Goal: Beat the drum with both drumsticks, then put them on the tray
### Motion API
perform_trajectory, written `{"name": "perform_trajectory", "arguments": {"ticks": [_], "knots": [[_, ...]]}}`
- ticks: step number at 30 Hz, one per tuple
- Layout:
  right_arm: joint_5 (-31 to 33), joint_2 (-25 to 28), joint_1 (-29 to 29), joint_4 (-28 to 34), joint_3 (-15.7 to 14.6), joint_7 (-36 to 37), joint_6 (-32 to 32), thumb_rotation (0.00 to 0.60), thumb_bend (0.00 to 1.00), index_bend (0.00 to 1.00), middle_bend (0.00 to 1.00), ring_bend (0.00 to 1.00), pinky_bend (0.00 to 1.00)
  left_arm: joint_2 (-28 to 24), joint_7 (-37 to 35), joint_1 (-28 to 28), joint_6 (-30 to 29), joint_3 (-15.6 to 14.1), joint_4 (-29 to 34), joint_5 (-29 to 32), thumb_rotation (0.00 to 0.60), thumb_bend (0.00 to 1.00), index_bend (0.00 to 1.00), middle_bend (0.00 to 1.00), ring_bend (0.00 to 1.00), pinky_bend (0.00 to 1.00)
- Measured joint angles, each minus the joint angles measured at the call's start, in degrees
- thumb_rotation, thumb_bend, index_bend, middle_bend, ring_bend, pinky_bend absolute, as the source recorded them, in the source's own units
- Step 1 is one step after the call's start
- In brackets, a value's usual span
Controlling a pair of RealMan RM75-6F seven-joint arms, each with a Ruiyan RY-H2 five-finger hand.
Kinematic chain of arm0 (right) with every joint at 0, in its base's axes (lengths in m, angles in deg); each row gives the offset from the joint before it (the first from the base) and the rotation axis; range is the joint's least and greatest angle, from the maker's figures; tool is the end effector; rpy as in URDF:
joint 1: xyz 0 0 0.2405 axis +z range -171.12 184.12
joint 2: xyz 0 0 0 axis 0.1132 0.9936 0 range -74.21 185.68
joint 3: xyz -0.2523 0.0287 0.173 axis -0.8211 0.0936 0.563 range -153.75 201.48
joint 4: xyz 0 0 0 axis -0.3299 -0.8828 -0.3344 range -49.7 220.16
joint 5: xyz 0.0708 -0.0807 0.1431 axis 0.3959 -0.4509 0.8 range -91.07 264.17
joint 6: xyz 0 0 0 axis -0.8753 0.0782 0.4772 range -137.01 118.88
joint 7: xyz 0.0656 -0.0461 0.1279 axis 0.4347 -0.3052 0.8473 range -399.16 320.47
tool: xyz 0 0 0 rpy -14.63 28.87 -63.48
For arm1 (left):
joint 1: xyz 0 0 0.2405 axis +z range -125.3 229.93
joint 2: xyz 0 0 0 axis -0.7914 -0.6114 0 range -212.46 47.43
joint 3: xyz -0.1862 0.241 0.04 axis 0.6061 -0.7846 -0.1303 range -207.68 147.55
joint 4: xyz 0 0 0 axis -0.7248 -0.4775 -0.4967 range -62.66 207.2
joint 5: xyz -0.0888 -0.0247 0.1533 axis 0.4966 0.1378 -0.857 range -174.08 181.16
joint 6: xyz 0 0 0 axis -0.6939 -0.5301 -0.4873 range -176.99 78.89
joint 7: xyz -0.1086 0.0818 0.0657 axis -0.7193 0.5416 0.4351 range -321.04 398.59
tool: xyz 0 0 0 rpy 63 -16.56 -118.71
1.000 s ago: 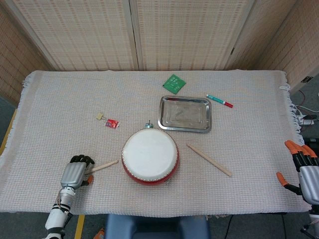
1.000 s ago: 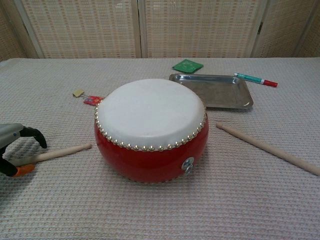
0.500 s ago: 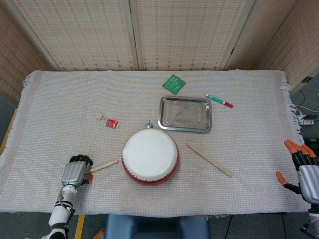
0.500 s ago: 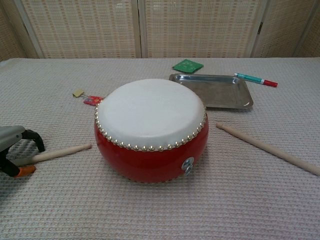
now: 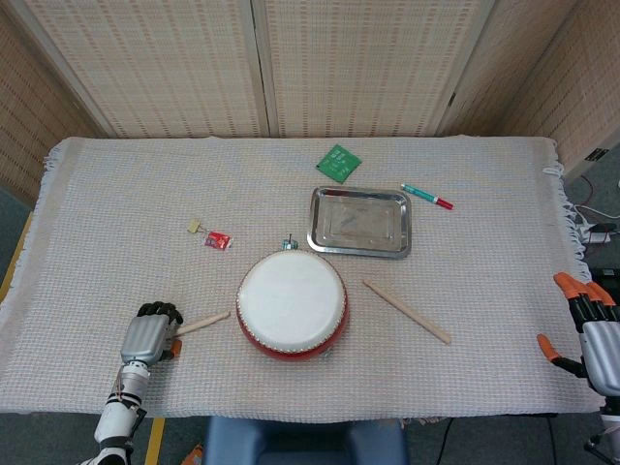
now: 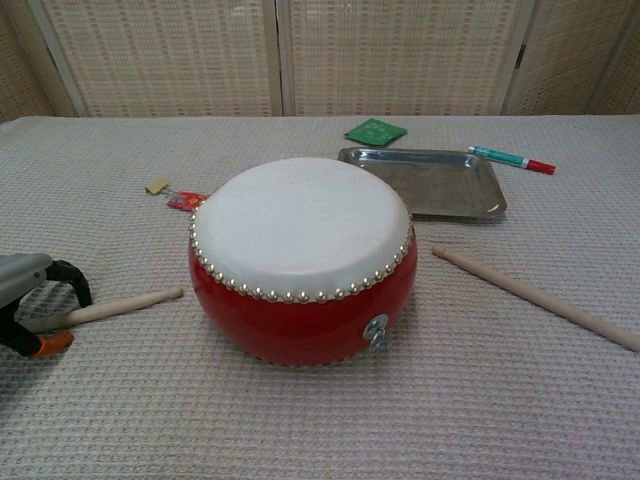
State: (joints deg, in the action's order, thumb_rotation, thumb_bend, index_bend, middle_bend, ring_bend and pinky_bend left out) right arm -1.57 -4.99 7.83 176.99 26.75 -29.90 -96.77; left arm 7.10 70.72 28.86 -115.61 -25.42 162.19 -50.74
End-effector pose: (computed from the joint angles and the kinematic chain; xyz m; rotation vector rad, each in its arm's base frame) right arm -0.3502 -0.1681 0.2359 1.3221 -0.9608 0.9839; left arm -0.3055 0.2758 0.0141 -1.5802 -1.1455 -0.5752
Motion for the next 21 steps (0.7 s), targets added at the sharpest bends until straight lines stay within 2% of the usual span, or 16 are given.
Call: {"name": "perform_trajectory", "arguments": {"ticks": [9,21], "knots": [[-0.1,0.1,0.3,0.3,0.1,-0.3,0.3,0.6,0.24,0.0,0.06,0.0,0.09,0.1,-2.5,0.8,-1.3,-0.1,-0.8,-1.7,0.6,0.39,0.72,0.38,0.19,0.12],[-0.4,0.2,0.4,0.9,0.1,-0.3,0.1,0.6,0.24,0.0,0.06,0.0,0.09,-0.7,-5.2,1.6,-2.1,-0.3,-0.8,-3.7,0.6,0.39,0.74,0.41,0.21,0.12]]}}
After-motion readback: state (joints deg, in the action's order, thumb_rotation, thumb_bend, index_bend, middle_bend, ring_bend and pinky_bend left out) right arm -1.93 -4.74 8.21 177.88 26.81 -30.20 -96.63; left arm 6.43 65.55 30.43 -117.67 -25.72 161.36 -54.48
